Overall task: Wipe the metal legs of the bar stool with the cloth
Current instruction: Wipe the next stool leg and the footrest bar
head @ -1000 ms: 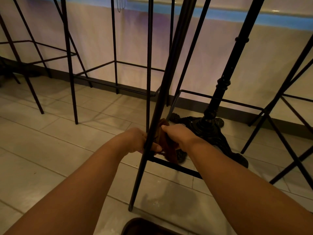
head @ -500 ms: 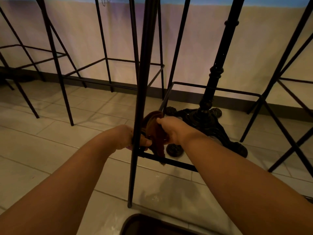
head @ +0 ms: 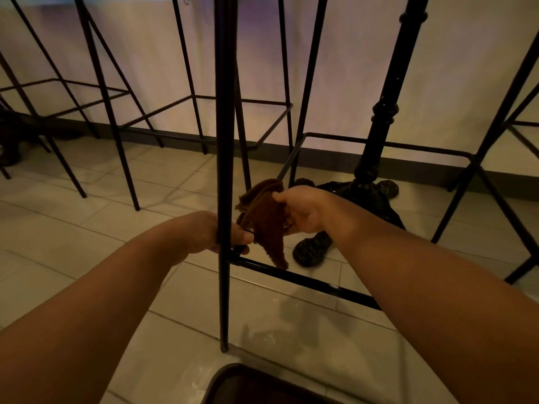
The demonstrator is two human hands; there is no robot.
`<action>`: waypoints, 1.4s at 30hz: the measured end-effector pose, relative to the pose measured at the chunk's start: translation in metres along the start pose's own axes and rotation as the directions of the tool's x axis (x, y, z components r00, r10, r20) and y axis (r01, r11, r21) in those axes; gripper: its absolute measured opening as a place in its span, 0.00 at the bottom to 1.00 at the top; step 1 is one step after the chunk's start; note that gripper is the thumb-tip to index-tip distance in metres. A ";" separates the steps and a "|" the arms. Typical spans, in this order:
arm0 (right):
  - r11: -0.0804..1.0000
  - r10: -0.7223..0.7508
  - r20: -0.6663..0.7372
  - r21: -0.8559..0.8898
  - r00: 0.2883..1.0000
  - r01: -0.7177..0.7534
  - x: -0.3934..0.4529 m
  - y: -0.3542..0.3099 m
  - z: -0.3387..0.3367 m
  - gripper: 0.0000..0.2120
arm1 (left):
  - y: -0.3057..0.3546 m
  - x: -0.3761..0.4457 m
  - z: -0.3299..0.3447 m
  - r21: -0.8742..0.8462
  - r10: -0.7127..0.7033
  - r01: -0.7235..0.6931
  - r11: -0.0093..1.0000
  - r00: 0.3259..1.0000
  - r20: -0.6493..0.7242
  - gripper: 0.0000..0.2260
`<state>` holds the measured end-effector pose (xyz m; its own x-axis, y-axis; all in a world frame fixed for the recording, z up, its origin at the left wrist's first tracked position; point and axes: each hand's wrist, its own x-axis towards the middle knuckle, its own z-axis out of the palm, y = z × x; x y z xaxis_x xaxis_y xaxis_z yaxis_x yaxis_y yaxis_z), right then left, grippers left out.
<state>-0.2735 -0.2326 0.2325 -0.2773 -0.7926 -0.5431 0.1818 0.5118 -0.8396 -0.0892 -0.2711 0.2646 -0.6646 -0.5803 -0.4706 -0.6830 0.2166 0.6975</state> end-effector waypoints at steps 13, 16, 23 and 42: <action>0.997 -0.049 0.105 -0.052 0.993 0.055 0.008 0.000 -0.013 0.11 | -0.019 0.010 -0.007 0.001 0.074 -0.074 0.997 0.997 -0.010 0.13; 0.998 -0.056 0.110 -0.021 0.992 0.059 0.008 0.001 -0.008 0.13 | -0.020 0.011 -0.007 0.003 0.068 -0.068 0.998 0.997 -0.027 0.13; 0.999 -0.044 -0.024 0.003 0.999 0.044 0.010 -0.006 0.004 0.12 | -0.016 0.011 -0.004 -0.033 0.036 -0.036 0.999 0.999 -0.028 0.11; 0.996 -0.065 -0.185 0.054 0.981 0.076 0.016 -0.016 0.008 0.16 | -0.015 0.009 -0.006 -0.067 0.019 -0.019 0.998 1.000 0.000 0.19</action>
<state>-0.2729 -0.2562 0.2374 -0.4586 -0.7490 -0.4783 0.2105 0.4313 -0.8773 -0.0834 -0.2842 0.2535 -0.6775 -0.5763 -0.4570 -0.6483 0.1744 0.7412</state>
